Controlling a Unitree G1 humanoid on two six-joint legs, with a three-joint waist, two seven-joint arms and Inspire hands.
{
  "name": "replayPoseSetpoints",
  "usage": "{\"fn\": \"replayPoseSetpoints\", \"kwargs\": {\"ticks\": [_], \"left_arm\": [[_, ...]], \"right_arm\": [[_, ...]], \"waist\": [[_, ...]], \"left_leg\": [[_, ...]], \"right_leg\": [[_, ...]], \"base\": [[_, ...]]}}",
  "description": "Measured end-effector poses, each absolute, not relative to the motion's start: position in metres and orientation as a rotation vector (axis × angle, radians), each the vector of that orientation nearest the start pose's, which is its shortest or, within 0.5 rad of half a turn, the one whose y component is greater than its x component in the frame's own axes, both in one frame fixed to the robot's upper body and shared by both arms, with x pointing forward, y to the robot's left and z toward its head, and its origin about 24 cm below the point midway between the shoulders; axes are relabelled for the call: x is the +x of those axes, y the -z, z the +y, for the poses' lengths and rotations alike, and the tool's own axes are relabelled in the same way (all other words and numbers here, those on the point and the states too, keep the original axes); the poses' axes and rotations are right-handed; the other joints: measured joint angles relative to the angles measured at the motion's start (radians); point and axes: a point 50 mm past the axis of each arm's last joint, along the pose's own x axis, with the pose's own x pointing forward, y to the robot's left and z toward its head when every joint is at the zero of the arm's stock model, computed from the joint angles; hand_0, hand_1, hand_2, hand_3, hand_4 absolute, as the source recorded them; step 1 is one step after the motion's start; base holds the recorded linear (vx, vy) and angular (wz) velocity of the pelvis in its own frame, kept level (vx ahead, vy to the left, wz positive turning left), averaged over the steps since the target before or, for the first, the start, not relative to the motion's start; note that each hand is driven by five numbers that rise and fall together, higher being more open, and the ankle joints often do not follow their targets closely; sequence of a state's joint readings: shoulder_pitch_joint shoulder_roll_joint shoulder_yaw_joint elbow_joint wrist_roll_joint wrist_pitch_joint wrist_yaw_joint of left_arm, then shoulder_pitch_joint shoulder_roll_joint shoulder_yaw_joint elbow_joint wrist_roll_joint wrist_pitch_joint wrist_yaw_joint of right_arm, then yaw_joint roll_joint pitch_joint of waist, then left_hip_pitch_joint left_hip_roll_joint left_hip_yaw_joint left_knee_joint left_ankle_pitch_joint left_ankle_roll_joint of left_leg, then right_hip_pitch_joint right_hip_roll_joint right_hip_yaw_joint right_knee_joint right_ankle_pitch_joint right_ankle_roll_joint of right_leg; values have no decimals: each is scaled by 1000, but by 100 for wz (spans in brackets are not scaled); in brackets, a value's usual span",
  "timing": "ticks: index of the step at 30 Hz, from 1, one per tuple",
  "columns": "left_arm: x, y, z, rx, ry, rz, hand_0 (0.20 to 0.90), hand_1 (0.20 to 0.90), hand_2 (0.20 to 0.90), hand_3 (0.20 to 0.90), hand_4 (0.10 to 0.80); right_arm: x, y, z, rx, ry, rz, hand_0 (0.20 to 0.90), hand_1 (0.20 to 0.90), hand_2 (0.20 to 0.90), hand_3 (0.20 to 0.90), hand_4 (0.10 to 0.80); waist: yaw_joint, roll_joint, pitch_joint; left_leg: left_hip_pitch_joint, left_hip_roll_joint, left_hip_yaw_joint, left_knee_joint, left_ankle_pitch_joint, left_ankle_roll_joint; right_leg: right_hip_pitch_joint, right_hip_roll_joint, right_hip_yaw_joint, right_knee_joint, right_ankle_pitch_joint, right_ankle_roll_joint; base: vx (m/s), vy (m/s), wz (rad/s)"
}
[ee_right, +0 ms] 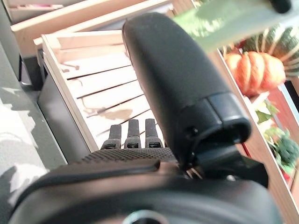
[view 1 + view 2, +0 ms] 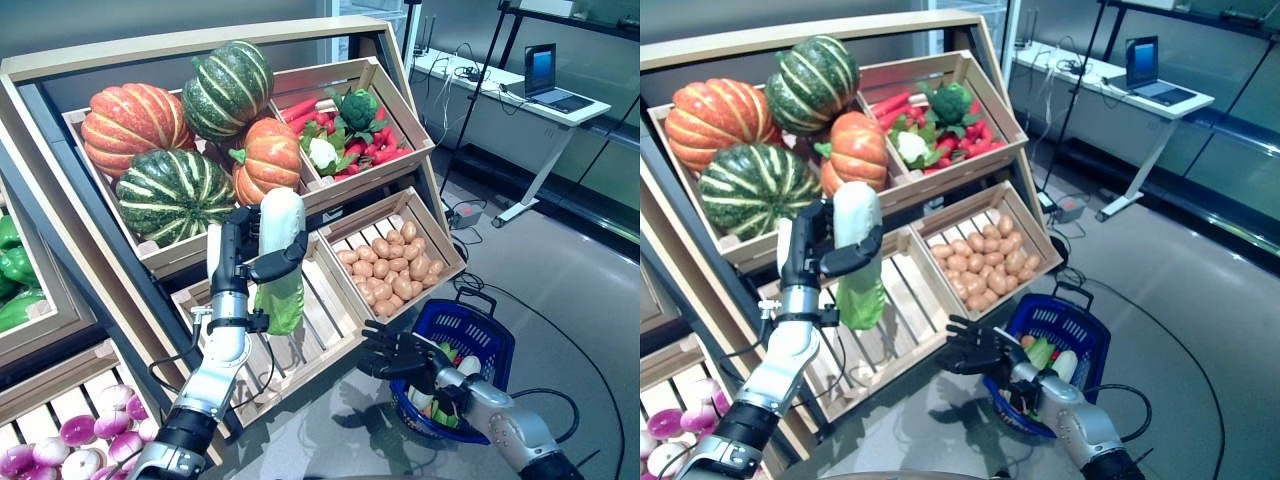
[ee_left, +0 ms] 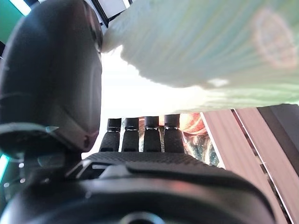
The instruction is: Put vegetables into the basket
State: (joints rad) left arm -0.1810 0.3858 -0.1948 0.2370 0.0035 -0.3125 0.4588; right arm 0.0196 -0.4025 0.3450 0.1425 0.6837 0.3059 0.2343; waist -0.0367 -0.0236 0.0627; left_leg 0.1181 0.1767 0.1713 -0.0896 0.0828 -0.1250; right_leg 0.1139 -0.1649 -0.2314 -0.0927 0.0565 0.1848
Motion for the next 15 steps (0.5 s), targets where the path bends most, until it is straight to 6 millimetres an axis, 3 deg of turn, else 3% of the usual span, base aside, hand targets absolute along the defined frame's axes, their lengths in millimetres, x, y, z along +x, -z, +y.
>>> {"fn": "replayPoseSetpoints", "kwargs": {"ticks": [5, 15], "left_arm": [[278, -67, 185, 311, -243, -306, 300, 300, 300, 300, 400], [275, -66, 173, 238, -322, -337, 300, 300, 300, 300, 400]], "right_arm": [[219, 26, -131, 258, -454, 571, 900, 900, 900, 900, 800], [243, -2, -119, 143, -327, 411, 900, 900, 900, 900, 800]], "waist": [[6, 0, 0], [15, 4, 2]], "left_leg": [[1, 0, -1, 0, 0, 0], [0, 0, -3, 0, 0, 0]], "right_leg": [[1, 0, 0, 0, 0, 0], [1, 0, -1, 0, 0, 0]], "base": [[0, 0, 0], [0, 0, 0]]}}
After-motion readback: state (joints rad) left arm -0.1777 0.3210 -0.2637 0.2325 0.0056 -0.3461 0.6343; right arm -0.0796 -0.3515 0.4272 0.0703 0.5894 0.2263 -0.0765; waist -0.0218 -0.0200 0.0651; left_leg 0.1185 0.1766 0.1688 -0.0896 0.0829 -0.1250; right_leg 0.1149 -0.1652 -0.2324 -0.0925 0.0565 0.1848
